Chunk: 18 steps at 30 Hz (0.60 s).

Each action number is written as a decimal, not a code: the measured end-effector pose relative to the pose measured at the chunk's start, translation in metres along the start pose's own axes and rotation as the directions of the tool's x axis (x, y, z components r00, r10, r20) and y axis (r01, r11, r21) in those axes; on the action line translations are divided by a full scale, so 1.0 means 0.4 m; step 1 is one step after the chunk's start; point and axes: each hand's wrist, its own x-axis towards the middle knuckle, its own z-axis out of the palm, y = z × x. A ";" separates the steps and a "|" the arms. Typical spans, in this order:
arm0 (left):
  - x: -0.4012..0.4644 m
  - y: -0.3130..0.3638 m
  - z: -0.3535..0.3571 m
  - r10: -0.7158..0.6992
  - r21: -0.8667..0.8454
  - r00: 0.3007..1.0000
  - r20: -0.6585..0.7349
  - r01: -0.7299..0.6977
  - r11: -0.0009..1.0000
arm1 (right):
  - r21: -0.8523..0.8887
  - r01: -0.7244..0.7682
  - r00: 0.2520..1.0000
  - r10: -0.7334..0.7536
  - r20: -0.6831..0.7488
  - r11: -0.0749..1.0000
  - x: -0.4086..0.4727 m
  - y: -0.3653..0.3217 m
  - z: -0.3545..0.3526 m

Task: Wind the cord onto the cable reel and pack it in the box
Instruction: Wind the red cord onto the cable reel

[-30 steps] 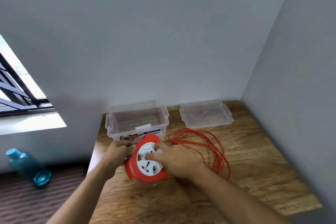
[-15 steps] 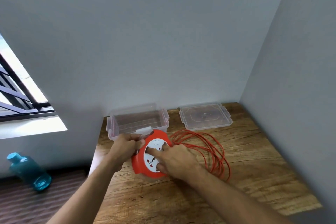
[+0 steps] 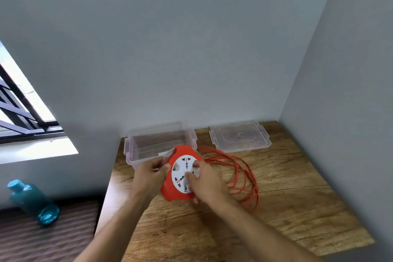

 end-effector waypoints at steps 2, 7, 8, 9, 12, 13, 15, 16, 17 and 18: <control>0.007 -0.006 -0.011 -0.066 -0.046 0.998 0.021 0.067 0.997 | -0.457 0.326 0.927 -0.375 -0.019 0.828 0.017 0.026 -0.051; 0.031 0.020 -0.034 -0.146 0.007 0.983 0.114 0.146 0.989 | -0.550 0.812 0.534 -0.629 0.565 0.195 0.028 0.058 -0.113; 0.037 0.029 -0.038 -0.156 0.029 0.978 0.136 0.153 0.988 | -0.528 0.835 0.498 -0.615 0.611 0.151 0.029 0.056 -0.119; 0.043 0.037 -0.043 -0.163 0.054 0.974 0.159 0.157 0.986 | -0.510 0.854 0.458 -0.611 0.646 0.101 0.033 0.056 -0.123; 0.055 0.065 -0.051 -0.175 0.139 0.957 0.233 0.145 0.980 | -0.456 0.888 0.326 -0.613 0.719 -0.062 0.045 0.047 -0.137; 0.058 0.075 -0.051 -0.181 0.160 0.951 0.251 0.144 0.977 | -0.443 0.892 0.303 -0.608 0.734 -0.091 0.051 0.039 -0.141; 0.065 0.093 -0.050 -0.193 0.180 0.941 0.277 0.147 0.973 | -0.439 0.889 0.282 -0.596 0.752 -0.133 0.061 0.022 -0.146; 0.066 0.102 -0.048 -0.192 0.184 0.939 0.285 0.143 0.972 | -0.446 0.881 0.281 -0.584 0.761 -0.157 0.066 0.017 -0.146; 0.067 0.109 -0.045 -0.184 0.192 0.939 0.290 0.131 0.973 | -0.456 0.872 0.286 -0.572 0.769 -0.177 0.069 0.015 -0.143; 0.067 0.114 -0.042 -0.173 0.204 0.940 0.295 0.114 0.972 | -0.465 0.867 0.294 -0.570 0.767 -0.179 0.071 0.013 -0.141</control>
